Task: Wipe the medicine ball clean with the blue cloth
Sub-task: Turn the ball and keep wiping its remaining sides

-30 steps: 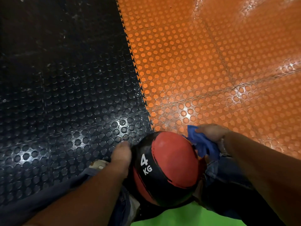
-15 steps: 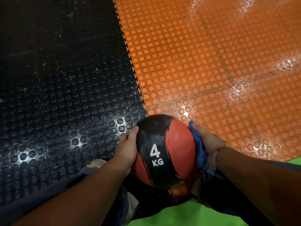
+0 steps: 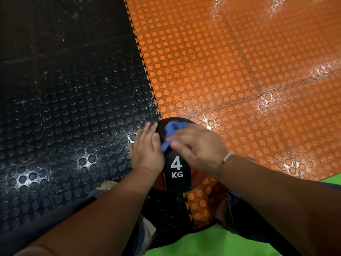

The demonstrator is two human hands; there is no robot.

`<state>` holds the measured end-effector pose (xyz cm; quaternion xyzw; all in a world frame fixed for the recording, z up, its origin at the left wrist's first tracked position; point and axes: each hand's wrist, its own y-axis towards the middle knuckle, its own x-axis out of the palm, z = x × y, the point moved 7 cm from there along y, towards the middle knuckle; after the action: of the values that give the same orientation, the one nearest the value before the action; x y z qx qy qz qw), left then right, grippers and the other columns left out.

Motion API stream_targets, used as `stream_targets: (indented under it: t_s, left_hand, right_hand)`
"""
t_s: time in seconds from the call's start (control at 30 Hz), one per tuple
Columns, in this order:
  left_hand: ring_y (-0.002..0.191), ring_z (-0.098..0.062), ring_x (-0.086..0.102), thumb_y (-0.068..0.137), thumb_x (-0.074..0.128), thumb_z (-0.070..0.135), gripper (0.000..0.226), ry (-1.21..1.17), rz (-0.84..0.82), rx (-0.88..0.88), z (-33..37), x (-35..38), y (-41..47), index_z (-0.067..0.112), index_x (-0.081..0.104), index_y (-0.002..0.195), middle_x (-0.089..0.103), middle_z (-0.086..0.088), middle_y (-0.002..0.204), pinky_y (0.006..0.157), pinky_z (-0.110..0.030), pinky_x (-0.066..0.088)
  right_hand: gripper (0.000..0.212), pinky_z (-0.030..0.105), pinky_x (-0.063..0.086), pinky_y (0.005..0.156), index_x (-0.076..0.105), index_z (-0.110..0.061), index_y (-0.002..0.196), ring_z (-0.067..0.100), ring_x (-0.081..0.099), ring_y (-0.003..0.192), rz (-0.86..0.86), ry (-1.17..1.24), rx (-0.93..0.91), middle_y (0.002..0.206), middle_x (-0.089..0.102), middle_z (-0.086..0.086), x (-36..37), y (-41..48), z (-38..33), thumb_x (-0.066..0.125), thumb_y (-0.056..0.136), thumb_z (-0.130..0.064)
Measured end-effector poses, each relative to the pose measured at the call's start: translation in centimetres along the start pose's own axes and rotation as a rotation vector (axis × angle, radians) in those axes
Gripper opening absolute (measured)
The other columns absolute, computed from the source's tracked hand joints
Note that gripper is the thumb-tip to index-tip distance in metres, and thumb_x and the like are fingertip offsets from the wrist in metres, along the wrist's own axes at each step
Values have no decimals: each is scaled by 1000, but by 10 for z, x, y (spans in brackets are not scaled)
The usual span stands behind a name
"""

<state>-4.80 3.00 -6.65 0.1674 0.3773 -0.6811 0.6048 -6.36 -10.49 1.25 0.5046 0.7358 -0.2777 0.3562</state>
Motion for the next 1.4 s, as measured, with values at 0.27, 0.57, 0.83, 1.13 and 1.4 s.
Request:
stream_targets:
  t_s: [0.27,0.57,0.83,1.13,1.4]
  left_hand:
    - [139,-9,30,86,12,52,68,3,-9,55,2,8,-9,30,45,141,38,8,149,116,-37,23]
    - [135,-9,36,86,21,41,60,2,-3,-15,-3,-1,-6,31,49,137,43,11,146,115,-40,23]
    - [134,-7,36,84,19,42,61,-4,4,12,4,2,-6,31,52,134,43,14,144,116,-41,15]
    - [136,-2,30,86,19,42,58,35,-43,-21,-2,0,-10,39,45,137,37,20,146,119,-43,7]
    - [138,-13,30,99,28,43,48,-92,26,-26,1,-21,9,23,48,138,36,5,150,111,-25,19]
  right_hand:
    - [21,26,49,79,69,-29,104,19,60,87,135,402,839,102,68,2,7,-11,102,56,89,-36]
    - [27,35,49,89,67,-28,113,22,62,108,11,-53,276,118,66,1,-3,19,44,50,92,-35]
    - [27,32,47,82,65,-29,108,25,57,107,-280,-117,338,109,65,0,1,34,39,43,95,-39]
    - [36,29,43,85,65,-17,115,26,56,108,-282,25,640,119,63,6,15,41,104,46,95,-41]
    - [26,33,43,87,64,-21,111,22,56,105,-125,14,540,119,61,3,2,14,84,48,95,-33]
